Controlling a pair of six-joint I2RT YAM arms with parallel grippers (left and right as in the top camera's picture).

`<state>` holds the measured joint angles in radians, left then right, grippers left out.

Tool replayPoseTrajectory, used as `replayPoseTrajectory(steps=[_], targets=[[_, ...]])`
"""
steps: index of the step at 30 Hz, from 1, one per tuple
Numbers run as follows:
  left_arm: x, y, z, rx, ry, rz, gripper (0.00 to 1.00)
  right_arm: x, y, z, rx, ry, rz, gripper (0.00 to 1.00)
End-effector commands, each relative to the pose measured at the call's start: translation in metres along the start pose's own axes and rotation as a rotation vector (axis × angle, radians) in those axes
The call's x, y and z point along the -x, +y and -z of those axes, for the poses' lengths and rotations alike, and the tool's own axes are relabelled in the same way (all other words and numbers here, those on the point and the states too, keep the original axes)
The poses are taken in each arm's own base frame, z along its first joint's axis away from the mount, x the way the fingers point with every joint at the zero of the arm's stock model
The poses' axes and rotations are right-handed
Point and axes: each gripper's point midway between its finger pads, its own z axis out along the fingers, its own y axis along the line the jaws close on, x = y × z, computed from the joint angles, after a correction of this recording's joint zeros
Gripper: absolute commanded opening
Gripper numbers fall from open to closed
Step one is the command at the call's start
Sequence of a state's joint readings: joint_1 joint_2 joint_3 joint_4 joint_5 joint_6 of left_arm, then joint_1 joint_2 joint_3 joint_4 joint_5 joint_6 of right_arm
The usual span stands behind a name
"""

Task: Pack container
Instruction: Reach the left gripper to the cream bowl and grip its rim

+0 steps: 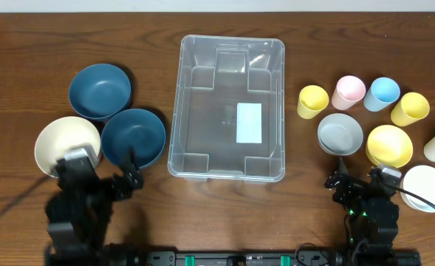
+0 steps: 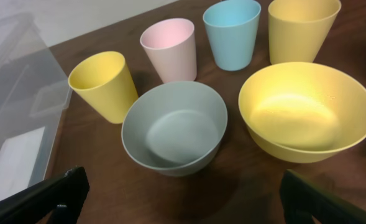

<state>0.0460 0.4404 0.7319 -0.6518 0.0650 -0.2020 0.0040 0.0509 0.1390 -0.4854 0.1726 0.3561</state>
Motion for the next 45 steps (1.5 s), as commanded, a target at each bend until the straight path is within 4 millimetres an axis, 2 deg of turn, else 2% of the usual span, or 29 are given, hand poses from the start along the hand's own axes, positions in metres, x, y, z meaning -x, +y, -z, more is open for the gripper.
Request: replayPoseTrajectory(steps=[1,4,8,12,15,17,21,26,28,31,34,40,45], targets=[[0.036,0.007,-0.008,0.102,0.065,-0.065,0.98,0.001,-0.002,0.000,-0.008,-0.007,-0.014,0.99],[0.052,0.016,-0.029,0.169,0.204,-0.068,0.98,0.001,-0.002,0.000,-0.008,-0.007,-0.014,0.99],[0.058,0.033,-0.064,0.244,0.361,-0.033,0.98,0.001,-0.002,0.000,-0.008,-0.007,-0.014,0.99],[0.040,0.040,-0.093,0.257,0.496,-0.011,0.98,0.001,-0.002,0.000,-0.008,-0.007,-0.014,0.99],[0.026,0.053,-0.103,0.289,0.563,0.012,0.98,0.001,-0.002,0.000,-0.008,-0.007,-0.014,0.99],[0.023,0.072,-0.103,0.351,0.574,0.114,0.98,0.001,-0.002,0.000,-0.008,-0.007,-0.014,0.99],[0.023,0.128,-0.091,0.482,0.534,0.423,0.98,0.001,-0.002,0.000,-0.008,-0.007,-0.014,0.99],[0.028,0.194,-0.072,0.504,0.442,0.686,0.98,0.001,-0.002,0.000,-0.008,-0.007,-0.014,0.99],[0.021,0.208,-0.068,0.496,0.452,0.743,0.98,0.001,-0.002,0.000,-0.008,-0.007,-0.014,0.99],[0.005,0.221,-0.071,0.496,0.504,0.770,1.00,0.001,-0.002,0.000,-0.008,-0.007,-0.014,0.99],[-0.010,0.226,-0.083,0.482,0.566,0.762,0.99,0.001,-0.002,0.000,-0.008,-0.007,-0.014,0.99],[-0.046,0.233,-0.100,0.472,0.700,0.791,0.80,0.001,-0.002,0.000,-0.008,-0.007,-0.014,0.99],[-0.078,0.239,-0.106,0.487,0.809,0.819,0.79,0.001,-0.002,0.000,-0.007,-0.007,-0.014,0.99]])
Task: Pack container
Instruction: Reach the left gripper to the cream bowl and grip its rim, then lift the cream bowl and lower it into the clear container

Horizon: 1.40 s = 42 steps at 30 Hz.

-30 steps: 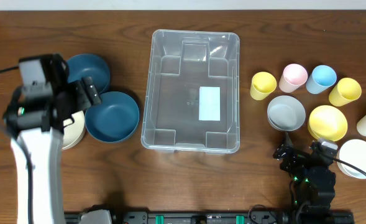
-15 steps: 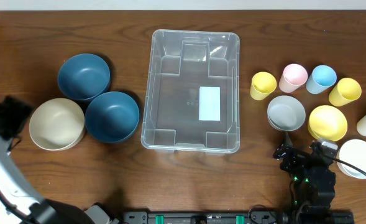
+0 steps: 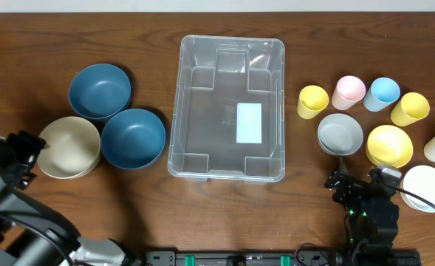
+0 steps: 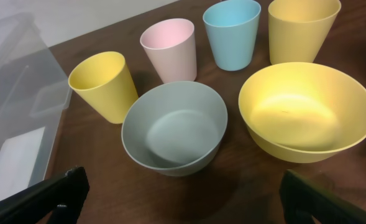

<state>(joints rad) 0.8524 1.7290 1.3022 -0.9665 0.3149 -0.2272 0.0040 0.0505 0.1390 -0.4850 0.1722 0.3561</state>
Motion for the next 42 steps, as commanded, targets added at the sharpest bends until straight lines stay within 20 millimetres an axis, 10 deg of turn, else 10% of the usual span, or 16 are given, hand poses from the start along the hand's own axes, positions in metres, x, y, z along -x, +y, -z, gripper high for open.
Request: replayPoseTrajectory(steps=[1,15,27,42], targets=[[-0.005,0.007,-0.015,0.028,0.051,-0.016,0.79,0.001,-0.002,0.000,-0.008,-0.006,-0.013,0.99],[-0.008,0.028,-0.043,0.093,0.043,-0.024,0.66,0.001,-0.002,0.000,-0.008,-0.006,-0.013,0.99],[-0.010,0.018,-0.044,0.029,0.037,-0.028,0.09,0.001,-0.002,0.000,-0.008,-0.006,-0.013,0.99],[-0.024,-0.038,0.111,-0.109,-0.314,-0.089,0.06,0.001,-0.002,0.000,-0.008,-0.006,-0.013,0.99]])
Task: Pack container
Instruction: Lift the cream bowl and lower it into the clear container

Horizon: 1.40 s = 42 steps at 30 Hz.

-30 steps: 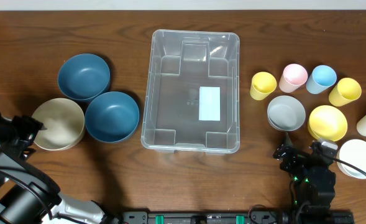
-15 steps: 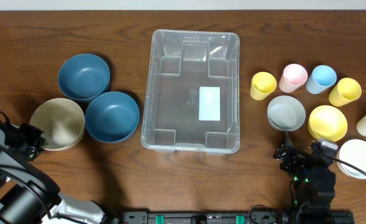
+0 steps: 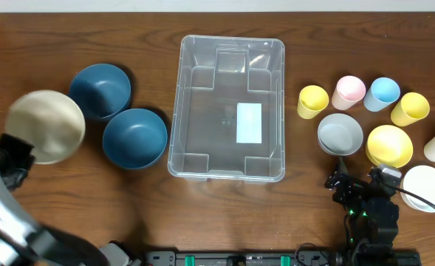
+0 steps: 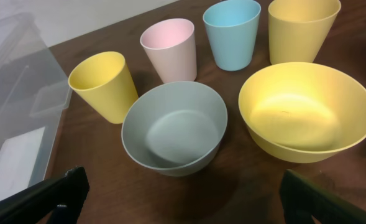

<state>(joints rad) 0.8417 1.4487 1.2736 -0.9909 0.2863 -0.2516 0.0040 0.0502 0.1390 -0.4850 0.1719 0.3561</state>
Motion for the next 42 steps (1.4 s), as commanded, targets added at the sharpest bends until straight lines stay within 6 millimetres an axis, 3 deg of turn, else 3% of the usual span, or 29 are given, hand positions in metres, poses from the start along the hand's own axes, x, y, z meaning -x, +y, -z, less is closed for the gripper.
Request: replayPoseTrajectory(steps=[1,9,11,14,18,23,29,34,38,42], targets=[[-0.006,-0.038,0.050,-0.109,-0.127,-0.082,0.06,0.001,-0.002,0.000,-0.009,-0.006,-0.013,0.99],[-0.088,-0.171,0.127,-0.505,-0.276,-0.579,0.06,0.001,-0.002,0.000,-0.009,-0.006,-0.013,0.99],[-0.110,-0.202,0.139,-0.600,-0.295,-0.695,0.06,0.001,-0.002,0.000,-0.009,-0.006,-0.013,0.99],[-0.133,-0.238,0.138,-0.657,-0.315,-0.811,0.06,0.001,-0.002,0.000,-0.009,-0.006,-0.013,0.99],[-0.160,-0.279,0.113,-0.705,-0.268,-0.921,0.06,0.001,-0.002,0.000,-0.009,-0.006,-0.013,0.99],[-0.201,-0.321,0.053,-0.715,-0.148,-1.014,0.06,0.001,-0.002,0.000,-0.009,-0.006,-0.013,0.99],[-0.256,-0.344,-0.009,-0.695,-0.035,-1.103,0.06,0.001,-0.002,0.000,-0.009,-0.006,-0.013,0.99],[-0.274,-0.348,-0.056,-0.627,0.007,-1.095,0.06,0.001,-0.002,0.000,-0.009,-0.006,-0.013,0.99],[-0.277,-0.356,-0.073,-0.635,0.001,-1.085,0.06,0.001,-0.002,0.000,-0.009,-0.006,-0.013,0.99],[-0.264,-0.364,-0.079,-0.610,-0.077,-1.053,0.06,0.001,-0.002,0.000,-0.009,-0.006,-0.013,0.99]])
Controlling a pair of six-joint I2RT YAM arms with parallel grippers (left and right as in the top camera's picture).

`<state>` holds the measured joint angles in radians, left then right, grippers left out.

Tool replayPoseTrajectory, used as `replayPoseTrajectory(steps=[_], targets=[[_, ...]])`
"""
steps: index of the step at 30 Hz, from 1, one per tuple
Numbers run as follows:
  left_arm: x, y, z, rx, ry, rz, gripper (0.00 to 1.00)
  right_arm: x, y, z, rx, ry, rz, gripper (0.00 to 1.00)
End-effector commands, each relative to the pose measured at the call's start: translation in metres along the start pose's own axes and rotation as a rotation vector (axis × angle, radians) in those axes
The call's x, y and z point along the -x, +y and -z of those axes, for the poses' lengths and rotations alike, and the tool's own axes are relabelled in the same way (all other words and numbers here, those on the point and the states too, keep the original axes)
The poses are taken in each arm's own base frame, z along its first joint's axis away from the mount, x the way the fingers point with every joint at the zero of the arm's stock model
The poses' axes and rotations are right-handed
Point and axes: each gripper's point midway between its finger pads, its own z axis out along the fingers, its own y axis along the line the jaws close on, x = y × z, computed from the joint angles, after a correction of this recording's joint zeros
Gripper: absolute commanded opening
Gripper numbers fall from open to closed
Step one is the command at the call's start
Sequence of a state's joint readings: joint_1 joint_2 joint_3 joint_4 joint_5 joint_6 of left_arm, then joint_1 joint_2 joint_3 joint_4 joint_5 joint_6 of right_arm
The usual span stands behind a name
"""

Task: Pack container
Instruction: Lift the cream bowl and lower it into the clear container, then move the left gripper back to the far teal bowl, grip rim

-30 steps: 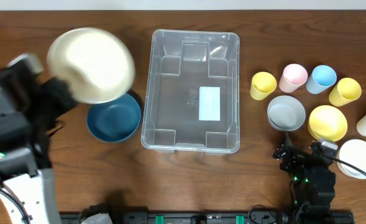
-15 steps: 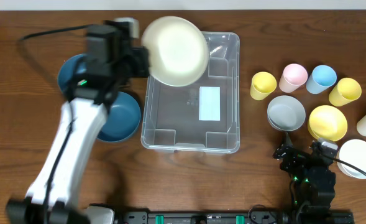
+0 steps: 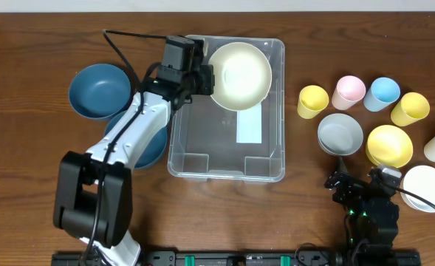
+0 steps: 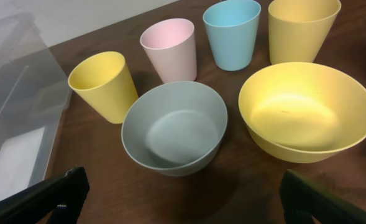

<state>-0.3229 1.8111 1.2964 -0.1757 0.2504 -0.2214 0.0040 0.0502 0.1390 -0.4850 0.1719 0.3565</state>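
The clear plastic container (image 3: 195, 159) sits mid-table. My left gripper (image 3: 207, 79) is shut on the rim of a cream bowl (image 3: 240, 75), held over the container's far end. Two dark blue bowls (image 3: 97, 90) lie left of the container, the nearer one partly hidden under my left arm. My right gripper (image 4: 183, 202) rests open near the front right edge, nothing between its fingers. Ahead of it stand a grey bowl (image 4: 173, 127), a yellow bowl (image 4: 310, 109), and yellow (image 4: 103, 84), pink (image 4: 170, 48), blue (image 4: 232, 32) and second yellow (image 4: 302, 28) cups.
A white bowl (image 3: 426, 188) and a cream cup stand at the far right edge. A white label (image 3: 249, 129) lies on the container's floor. The left arm stretches across the table left of the container.
My left gripper has moved with the cream bowl from the far left of the table to above the container's far end. The right arm has not moved.
The cream bowl first sat on the table beside the blue bowls with my left gripper near it. Then the gripper stood at its left rim. Later the bowl was lifted at the far left, and now it hangs over the container. The right side stayed unchanged.
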Motion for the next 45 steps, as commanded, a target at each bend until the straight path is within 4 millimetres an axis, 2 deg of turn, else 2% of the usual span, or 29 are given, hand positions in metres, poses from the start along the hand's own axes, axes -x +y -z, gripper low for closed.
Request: replayPoseTrajectory(steps=[1,5,10,11,12,21,25,27,30,31,33,37,39,42,45], targets=[[0.015,0.006,0.003,0.045,-0.059,0.017,0.06,0.001,-0.002,0.000,-0.009,-0.006,-0.013,0.99],[0.017,0.006,0.003,0.044,-0.063,0.017,0.07,0.001,-0.002,0.000,-0.009,-0.006,-0.013,0.99],[0.016,0.005,0.003,0.041,-0.059,0.020,0.17,0.001,-0.002,0.000,-0.009,-0.006,-0.013,0.99],[0.015,0.005,0.003,0.042,-0.058,0.021,0.24,0.001,-0.002,0.000,-0.009,-0.006,-0.013,0.99],[0.015,0.006,0.003,0.042,-0.056,0.023,0.26,0.001,-0.002,0.000,-0.009,-0.006,-0.013,0.99],[0.016,0.003,0.010,0.035,-0.054,0.040,0.41,0.001,-0.002,0.000,-0.009,-0.006,-0.013,0.99],[0.025,-0.004,0.033,0.029,-0.076,0.036,0.49,0.001,-0.002,0.000,-0.009,-0.006,-0.013,0.99],[0.028,-0.005,0.057,0.039,-0.083,0.042,0.52,0.001,-0.002,0.000,-0.009,-0.006,-0.013,0.99],[0.030,0.004,0.098,0.071,-0.088,0.067,0.64,0.001,-0.002,0.000,-0.009,-0.006,-0.013,0.99],[0.030,0.010,0.111,0.086,-0.089,0.079,0.71,0.001,-0.002,0.000,-0.009,-0.006,-0.013,0.99],[0.029,0.029,0.142,0.132,-0.095,0.115,0.72,0.001,-0.002,0.000,-0.009,-0.006,-0.013,0.99],[0.021,0.102,0.203,0.315,-0.125,0.264,0.73,0.001,-0.002,0.000,-0.009,-0.006,-0.013,0.99],[0.012,0.139,0.224,0.394,-0.129,0.355,0.73,0.001,-0.002,0.000,-0.009,-0.006,-0.013,0.99],[-0.008,0.188,0.243,0.489,-0.102,0.486,0.73,0.001,-0.002,0.000,-0.009,-0.006,-0.013,0.99],[-0.029,0.226,0.243,0.548,-0.046,0.587,0.73,0.001,-0.002,0.000,-0.009,-0.006,-0.013,0.99]])
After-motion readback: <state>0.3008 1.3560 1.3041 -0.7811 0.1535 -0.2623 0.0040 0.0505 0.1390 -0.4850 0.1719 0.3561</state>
